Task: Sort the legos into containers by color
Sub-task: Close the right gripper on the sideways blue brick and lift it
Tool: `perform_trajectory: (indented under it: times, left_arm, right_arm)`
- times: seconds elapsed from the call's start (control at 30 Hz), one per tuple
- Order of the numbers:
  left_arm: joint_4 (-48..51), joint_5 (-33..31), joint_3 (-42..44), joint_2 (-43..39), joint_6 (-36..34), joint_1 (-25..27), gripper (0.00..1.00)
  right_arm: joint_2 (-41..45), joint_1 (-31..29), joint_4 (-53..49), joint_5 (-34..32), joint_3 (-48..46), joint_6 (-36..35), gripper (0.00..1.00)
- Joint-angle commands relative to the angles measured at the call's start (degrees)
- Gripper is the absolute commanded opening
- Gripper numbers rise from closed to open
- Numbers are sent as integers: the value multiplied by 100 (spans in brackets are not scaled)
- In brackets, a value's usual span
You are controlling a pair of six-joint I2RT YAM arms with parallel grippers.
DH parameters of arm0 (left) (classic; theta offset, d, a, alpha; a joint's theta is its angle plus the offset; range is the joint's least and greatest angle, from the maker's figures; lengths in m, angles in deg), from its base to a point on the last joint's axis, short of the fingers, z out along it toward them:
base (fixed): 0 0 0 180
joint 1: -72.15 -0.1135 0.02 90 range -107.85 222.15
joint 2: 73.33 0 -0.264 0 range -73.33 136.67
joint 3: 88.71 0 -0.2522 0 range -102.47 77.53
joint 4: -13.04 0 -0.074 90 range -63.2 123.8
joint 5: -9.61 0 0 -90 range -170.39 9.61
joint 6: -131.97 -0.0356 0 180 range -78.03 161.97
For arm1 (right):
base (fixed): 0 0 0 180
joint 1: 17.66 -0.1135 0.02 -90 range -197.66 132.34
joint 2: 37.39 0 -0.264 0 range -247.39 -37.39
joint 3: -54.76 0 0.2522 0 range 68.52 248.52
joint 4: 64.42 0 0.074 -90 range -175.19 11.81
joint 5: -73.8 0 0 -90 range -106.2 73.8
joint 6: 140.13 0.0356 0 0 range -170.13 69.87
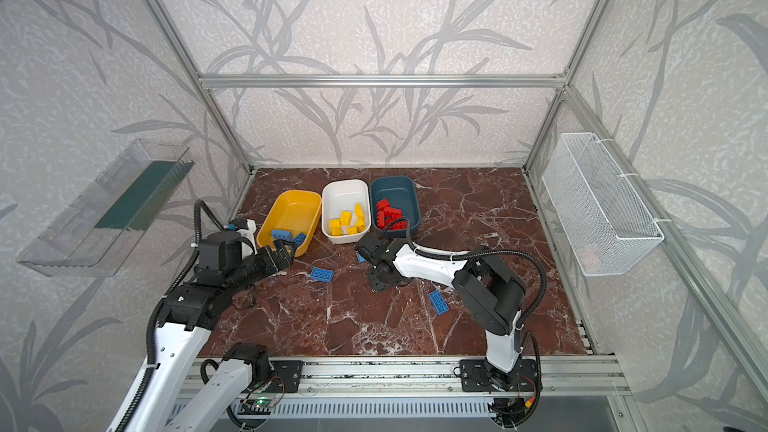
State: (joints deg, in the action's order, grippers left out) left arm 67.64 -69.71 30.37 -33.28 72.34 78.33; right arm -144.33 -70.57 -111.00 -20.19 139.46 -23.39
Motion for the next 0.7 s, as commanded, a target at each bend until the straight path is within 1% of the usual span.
perform_trajectory:
  times: [0.0, 0.07, 0.3, 0.53, 0.67]
  left_arm:
    - [-73, 66, 24, -82, -116, 7, 99]
    - [-70, 70, 28, -85, -111, 14, 99]
    - [-2, 14, -3, -111, -115, 13, 99]
    - [217, -173, -94, -394, -6, 51, 99]
    - [290, -339, -248, -525, -30, 51, 99]
  right_arm:
    - [-81, -36, -248, 3, 174, 50, 26]
    - [-91, -36, -266, 3, 204, 50, 21]
    - [112, -96, -259, 46, 245, -21, 19]
    - [515, -124, 148, 1108, 471, -370, 19]
    - [472, -124, 378, 1679, 867, -458, 18]
